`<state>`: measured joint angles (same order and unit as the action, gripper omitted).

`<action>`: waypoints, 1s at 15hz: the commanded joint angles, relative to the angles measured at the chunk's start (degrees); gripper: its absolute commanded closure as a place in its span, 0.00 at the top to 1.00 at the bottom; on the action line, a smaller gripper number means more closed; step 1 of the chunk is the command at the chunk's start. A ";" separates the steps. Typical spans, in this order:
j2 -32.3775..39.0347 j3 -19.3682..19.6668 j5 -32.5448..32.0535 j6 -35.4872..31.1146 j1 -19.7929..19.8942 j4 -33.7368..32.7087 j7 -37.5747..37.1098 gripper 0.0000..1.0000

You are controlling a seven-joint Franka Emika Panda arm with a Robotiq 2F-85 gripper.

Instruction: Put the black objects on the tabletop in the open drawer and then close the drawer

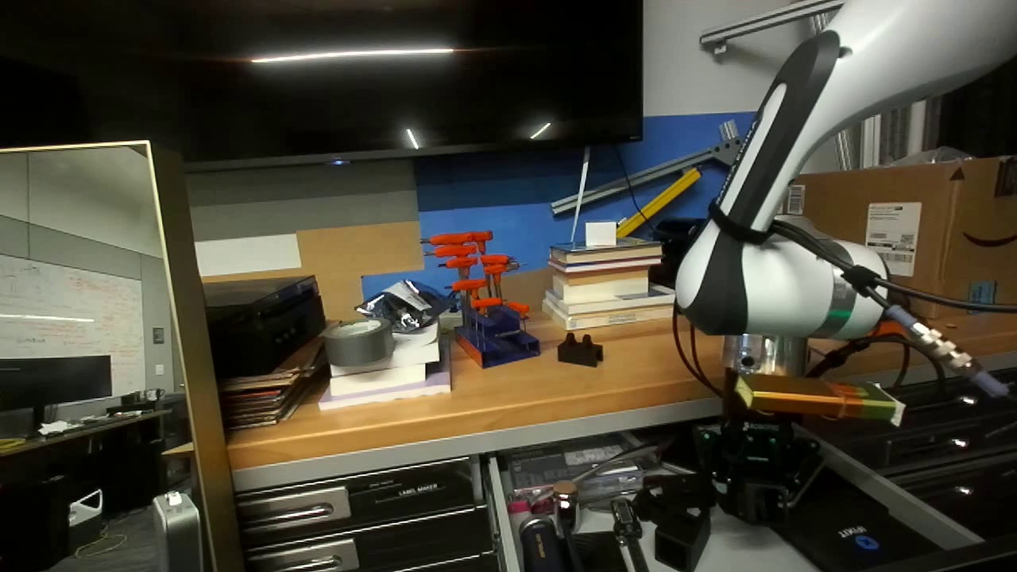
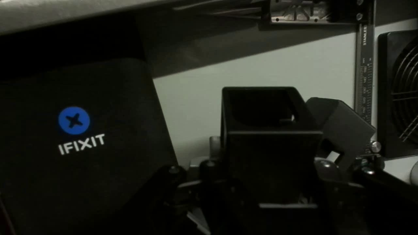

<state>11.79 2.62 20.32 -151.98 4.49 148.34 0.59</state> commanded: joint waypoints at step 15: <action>-4.50 2.02 -12.51 -1.85 -1.05 -5.20 -6.43 1.00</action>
<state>12.13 3.85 11.37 -157.27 4.26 145.75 -4.37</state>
